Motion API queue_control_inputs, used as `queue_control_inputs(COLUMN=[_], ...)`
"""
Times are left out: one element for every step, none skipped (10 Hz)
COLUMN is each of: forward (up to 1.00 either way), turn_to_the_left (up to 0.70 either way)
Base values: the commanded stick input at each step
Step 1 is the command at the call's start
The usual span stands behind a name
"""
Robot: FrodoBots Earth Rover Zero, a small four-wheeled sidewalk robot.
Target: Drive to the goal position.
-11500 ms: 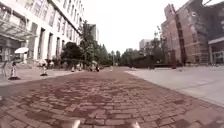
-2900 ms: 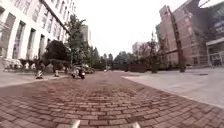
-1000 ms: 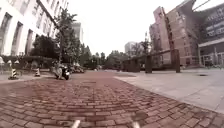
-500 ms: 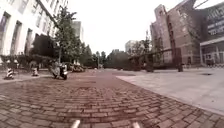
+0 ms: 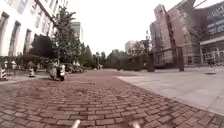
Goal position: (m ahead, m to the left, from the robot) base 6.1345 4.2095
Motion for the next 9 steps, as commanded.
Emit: queue_control_inputs(forward=[0.7, 0.7, 0.7, 0.7, 0.7, 0.7, 0.7, 0.7, 0.7], turn_to_the_left=[0.0, 0.0, 0.0, 0.0, 0.0, 0.0, 0.0, 0.0, 0.0])
